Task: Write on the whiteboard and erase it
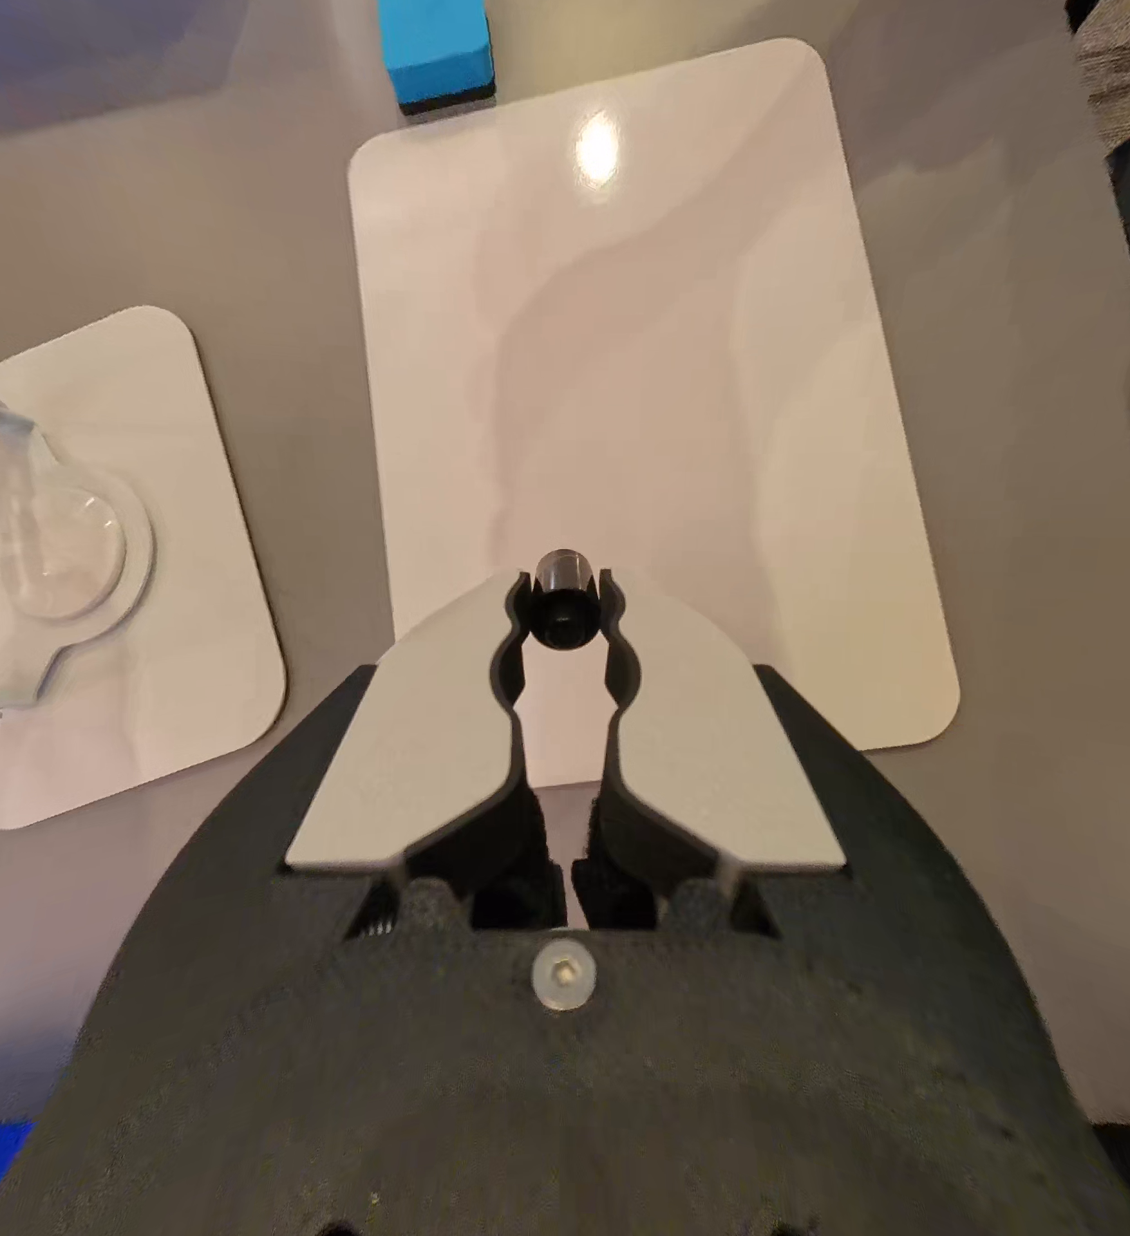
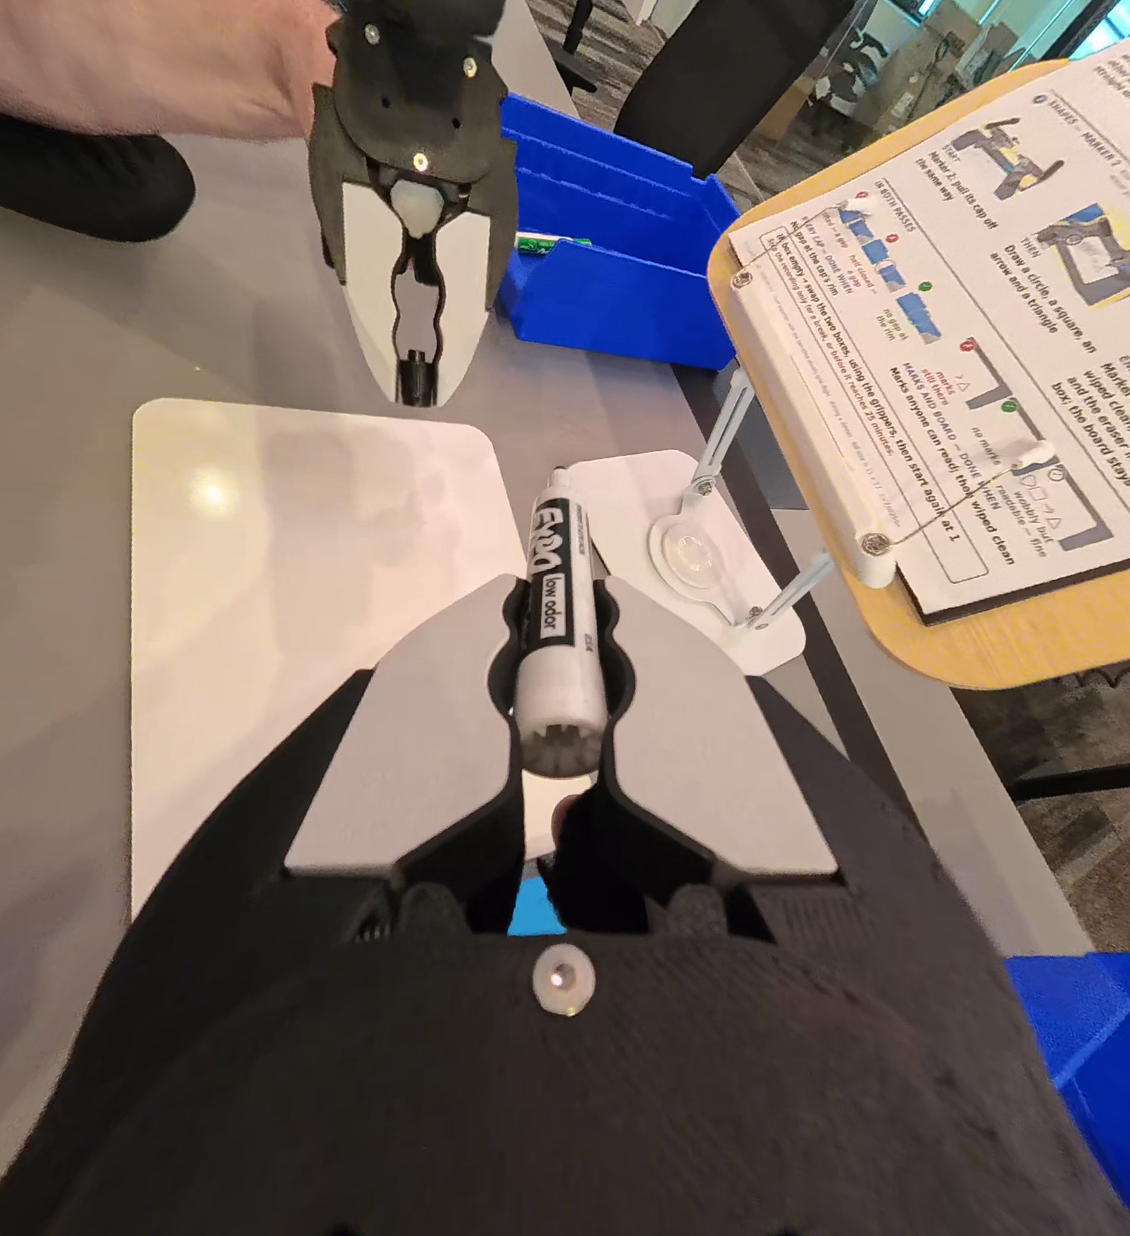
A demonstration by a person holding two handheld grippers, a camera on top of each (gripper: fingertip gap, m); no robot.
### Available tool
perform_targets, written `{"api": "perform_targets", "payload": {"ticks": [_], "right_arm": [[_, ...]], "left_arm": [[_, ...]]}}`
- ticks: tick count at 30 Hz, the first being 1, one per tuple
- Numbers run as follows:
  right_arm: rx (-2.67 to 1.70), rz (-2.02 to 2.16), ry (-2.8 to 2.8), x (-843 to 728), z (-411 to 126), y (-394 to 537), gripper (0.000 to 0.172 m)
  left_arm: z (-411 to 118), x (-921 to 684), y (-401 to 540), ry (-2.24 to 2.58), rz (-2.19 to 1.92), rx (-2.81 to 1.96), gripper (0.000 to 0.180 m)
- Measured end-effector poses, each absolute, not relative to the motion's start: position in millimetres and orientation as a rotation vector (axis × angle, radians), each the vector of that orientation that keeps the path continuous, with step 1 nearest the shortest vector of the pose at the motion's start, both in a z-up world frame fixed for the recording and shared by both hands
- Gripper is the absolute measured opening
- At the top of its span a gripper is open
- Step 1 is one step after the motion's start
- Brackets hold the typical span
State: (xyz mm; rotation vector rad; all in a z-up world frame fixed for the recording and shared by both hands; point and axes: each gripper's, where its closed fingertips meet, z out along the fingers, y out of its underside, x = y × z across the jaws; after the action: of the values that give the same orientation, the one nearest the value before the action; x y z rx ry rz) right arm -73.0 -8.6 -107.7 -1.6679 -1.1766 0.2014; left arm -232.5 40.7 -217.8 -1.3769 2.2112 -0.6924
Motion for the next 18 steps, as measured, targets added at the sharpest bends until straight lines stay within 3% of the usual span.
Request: {"api": "perform_targets", "payload": {"ticks": [10,18], "right_arm": [[-1.751,0.214,-1.057,-96,-124,-2,0.021],[-1.699,0.178,-1.081,-103,-117,4,0.021]], "left_arm": [[-239,-230,29,2.132,-1.008,-1.444,0.020],[-223,-237,38,2.123,-0.800,-1.410,0.020]]}}
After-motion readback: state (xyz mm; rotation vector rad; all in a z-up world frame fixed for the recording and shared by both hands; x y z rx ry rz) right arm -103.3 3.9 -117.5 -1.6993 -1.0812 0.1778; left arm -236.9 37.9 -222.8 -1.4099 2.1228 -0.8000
